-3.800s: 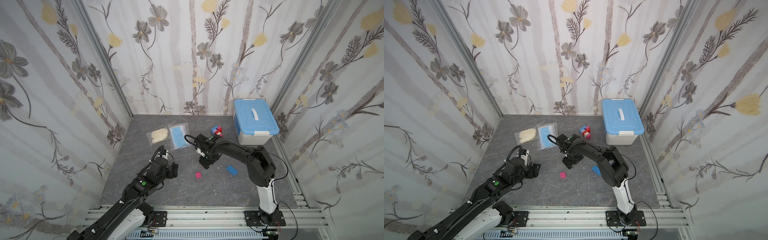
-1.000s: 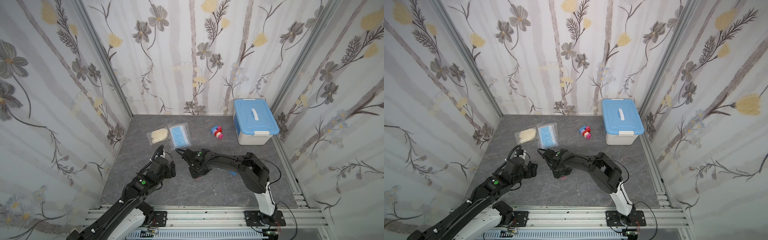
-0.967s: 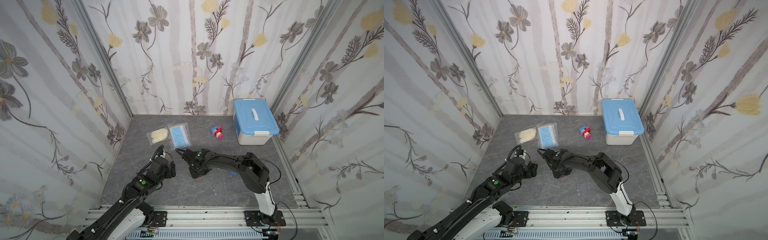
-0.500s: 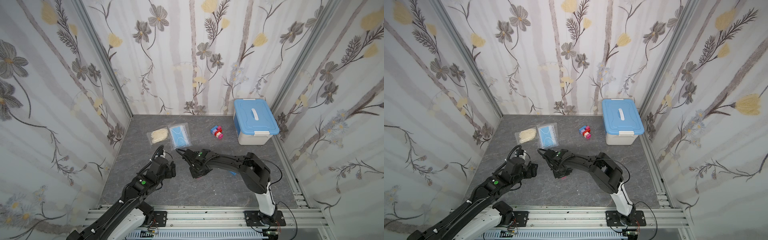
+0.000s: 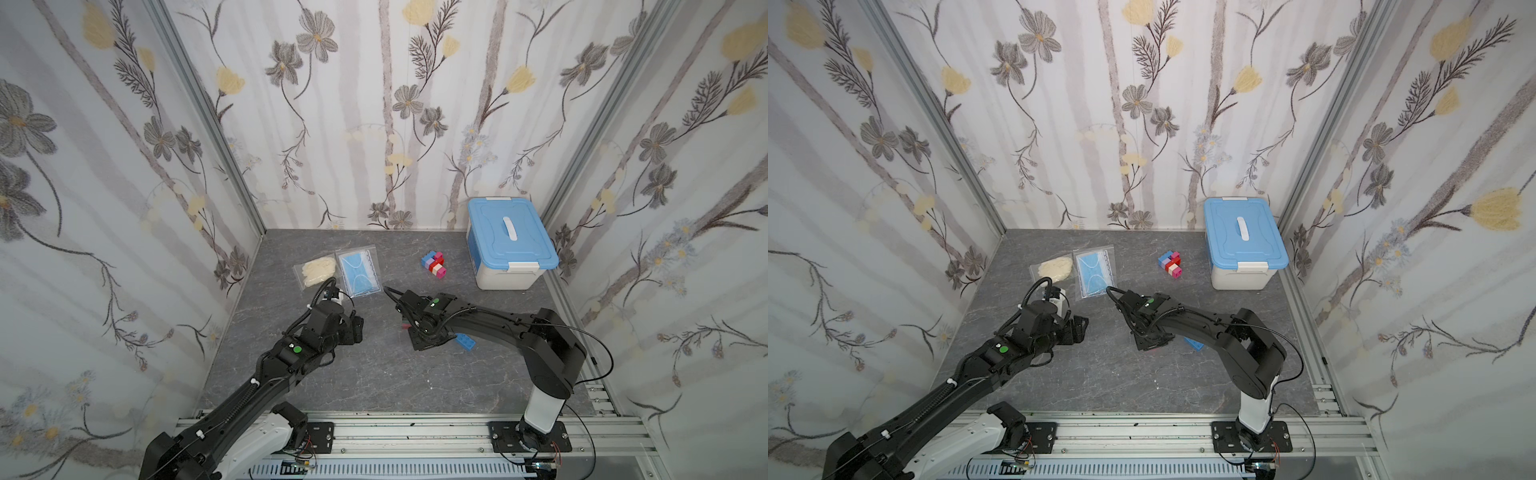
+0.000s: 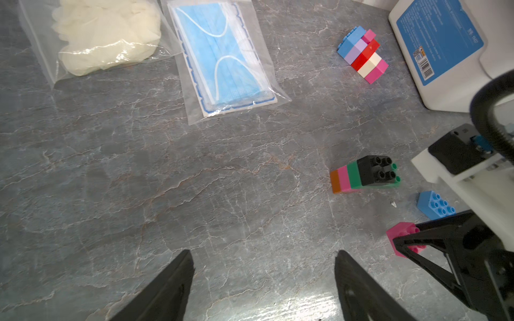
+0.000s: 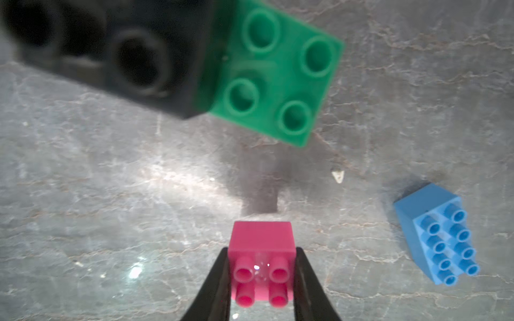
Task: Assemble the letter p with lego
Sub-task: Pick up the lego brick from the center of the board, then assemble the lego brick with the lego brick.
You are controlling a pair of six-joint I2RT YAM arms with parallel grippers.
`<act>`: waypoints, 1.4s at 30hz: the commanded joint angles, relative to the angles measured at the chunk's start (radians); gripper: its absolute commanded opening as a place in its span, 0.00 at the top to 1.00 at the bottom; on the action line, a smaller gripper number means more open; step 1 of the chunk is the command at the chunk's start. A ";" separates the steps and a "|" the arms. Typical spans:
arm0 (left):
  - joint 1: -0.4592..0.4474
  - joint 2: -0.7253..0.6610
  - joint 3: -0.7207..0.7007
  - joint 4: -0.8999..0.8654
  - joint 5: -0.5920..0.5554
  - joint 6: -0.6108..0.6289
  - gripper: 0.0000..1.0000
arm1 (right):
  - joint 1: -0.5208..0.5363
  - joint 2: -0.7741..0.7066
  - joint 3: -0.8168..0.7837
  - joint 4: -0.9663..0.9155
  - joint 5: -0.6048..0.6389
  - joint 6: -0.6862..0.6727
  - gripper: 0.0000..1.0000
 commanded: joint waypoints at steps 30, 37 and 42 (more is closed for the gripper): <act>-0.106 0.206 0.149 0.137 0.188 0.105 0.46 | -0.176 0.010 0.095 0.047 -0.015 -0.139 0.78; -0.117 0.391 0.256 0.206 0.259 0.145 1.00 | -0.212 -0.104 0.093 -0.022 -0.032 -0.186 0.77; -0.118 0.522 0.298 0.297 0.346 0.142 1.00 | -0.234 -0.129 0.107 -0.034 -0.098 -0.202 0.77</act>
